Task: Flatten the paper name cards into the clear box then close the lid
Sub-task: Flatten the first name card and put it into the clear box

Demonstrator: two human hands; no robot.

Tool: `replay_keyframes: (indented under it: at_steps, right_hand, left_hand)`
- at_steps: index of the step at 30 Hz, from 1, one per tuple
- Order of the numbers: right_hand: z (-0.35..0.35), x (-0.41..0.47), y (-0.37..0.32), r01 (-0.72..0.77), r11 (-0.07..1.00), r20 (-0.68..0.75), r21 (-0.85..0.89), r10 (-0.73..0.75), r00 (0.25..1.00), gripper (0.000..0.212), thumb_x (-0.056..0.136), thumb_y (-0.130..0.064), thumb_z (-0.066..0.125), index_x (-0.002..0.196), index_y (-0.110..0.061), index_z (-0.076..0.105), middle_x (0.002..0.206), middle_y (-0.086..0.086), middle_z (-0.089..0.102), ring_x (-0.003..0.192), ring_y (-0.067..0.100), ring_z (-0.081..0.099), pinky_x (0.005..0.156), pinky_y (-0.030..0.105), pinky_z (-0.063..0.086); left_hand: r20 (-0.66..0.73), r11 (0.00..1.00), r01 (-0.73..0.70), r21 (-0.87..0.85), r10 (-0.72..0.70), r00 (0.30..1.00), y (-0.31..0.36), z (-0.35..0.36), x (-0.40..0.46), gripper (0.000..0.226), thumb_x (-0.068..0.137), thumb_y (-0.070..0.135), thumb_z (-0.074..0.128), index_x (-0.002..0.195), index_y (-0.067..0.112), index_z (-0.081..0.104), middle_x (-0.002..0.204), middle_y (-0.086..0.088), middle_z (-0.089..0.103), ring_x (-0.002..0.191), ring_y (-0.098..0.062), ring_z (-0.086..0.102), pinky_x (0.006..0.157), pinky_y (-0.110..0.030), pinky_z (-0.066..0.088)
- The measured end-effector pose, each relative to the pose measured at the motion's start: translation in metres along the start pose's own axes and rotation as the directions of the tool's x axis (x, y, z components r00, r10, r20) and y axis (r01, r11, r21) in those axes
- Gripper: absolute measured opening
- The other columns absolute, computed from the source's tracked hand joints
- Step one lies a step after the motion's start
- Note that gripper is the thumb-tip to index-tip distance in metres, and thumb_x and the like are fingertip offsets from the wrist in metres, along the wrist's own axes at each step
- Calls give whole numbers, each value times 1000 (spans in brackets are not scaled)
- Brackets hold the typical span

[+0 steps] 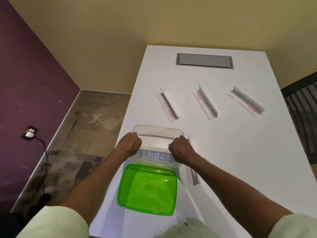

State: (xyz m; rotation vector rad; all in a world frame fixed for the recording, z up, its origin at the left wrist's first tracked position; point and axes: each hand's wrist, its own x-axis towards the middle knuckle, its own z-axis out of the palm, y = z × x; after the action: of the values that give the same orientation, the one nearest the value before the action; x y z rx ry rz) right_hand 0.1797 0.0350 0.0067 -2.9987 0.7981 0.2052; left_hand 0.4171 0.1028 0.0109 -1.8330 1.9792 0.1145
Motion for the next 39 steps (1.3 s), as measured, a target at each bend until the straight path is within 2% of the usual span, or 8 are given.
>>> replay_keyframes:
  at_steps: [5, 9, 14, 25, 27, 31, 33, 39]
  right_hand:
    - [5, 6, -5, 26, 999, 35, -22, -25, 999, 30, 37, -2, 76, 45, -13, 49, 37, 6, 45, 34, 21, 43, 52, 27, 35]
    - [11, 8, -9, 59, 998, 3, -24, -58, 998, 30, 40, 1, 75, 45, -12, 48, 36, 6, 42, 38, 18, 24, 53, 28, 39]
    - [17, 11, -11, 71, 994, 57, -83, -67, 996, 26, 43, 0, 76, 47, -11, 53, 38, 7, 45, 36, 20, 42, 55, 32, 45]
    - [19, 12, -12, 63, 984, 25, -166, -59, 998, 27, 45, -1, 75, 47, -16, 53, 38, 0, 42, 38, 15, 39, 56, 28, 42]
    - [20, 13, -12, 55, 988, 13, -147, -54, 998, 29, 47, 0, 75, 45, -15, 51, 36, 0, 41, 39, 15, 36, 56, 29, 42]
    - [12, 14, -15, 72, 987, 122, -145, -54, 991, 14, 73, -17, 69, 62, -15, 60, 53, 3, 59, 59, 22, 54, 68, 32, 39]
    - [3, 15, -17, 55, 989, 88, -140, -42, 995, 15, 82, -23, 62, 70, -14, 63, 63, 6, 64, 70, 25, 56, 72, 34, 37]
    - [-27, 7, -10, -102, 994, -120, 37, 106, 987, 32, 68, -21, 71, 45, -20, 49, 43, 7, 54, 53, 27, 52, 58, 31, 29]
  left_hand:
    - [-59, 998, -55, 8, 55, 997, 2, -1, 1, 34, 26, 13, 88, 37, 20, 57, 44, 3, 46, 36, -13, 44, 40, -17, 27]
    - [-67, 991, -132, 5, 132, 989, 2, 3, -1, 35, 29, 0, 83, 38, 19, 56, 42, -2, 45, 37, -18, 44, 42, -21, 36]
    - [-67, 986, -164, -7, 163, 984, 6, 4, -4, 34, 25, 5, 85, 37, 19, 56, 40, 0, 46, 38, -17, 46, 42, -20, 36]
    - [-112, 988, -145, 44, 149, 982, 11, 7, -1, 38, 21, 2, 87, 36, 17, 56, 38, -1, 49, 36, -15, 47, 42, -17, 35]
    - [-63, 985, -139, 100, 146, 987, 15, -1, 0, 33, 29, 3, 88, 44, 16, 60, 45, -4, 56, 44, -18, 54, 47, -20, 39]
    - [137, 996, -52, 79, 40, 990, 20, -14, 2, 28, 79, 23, 75, 101, 9, 67, 101, -13, 67, 94, -24, 62, 77, -31, 47]
    - [113, 1000, -5, 1, 5, 994, 18, -20, 4, 38, 79, 32, 75, 108, 9, 67, 106, -14, 65, 96, -25, 62, 79, -33, 49]
    - [-15, 964, 126, -234, -133, 991, 16, -42, 15, 24, 85, 33, 69, 101, 16, 72, 100, -11, 70, 90, -27, 66, 76, -36, 54]
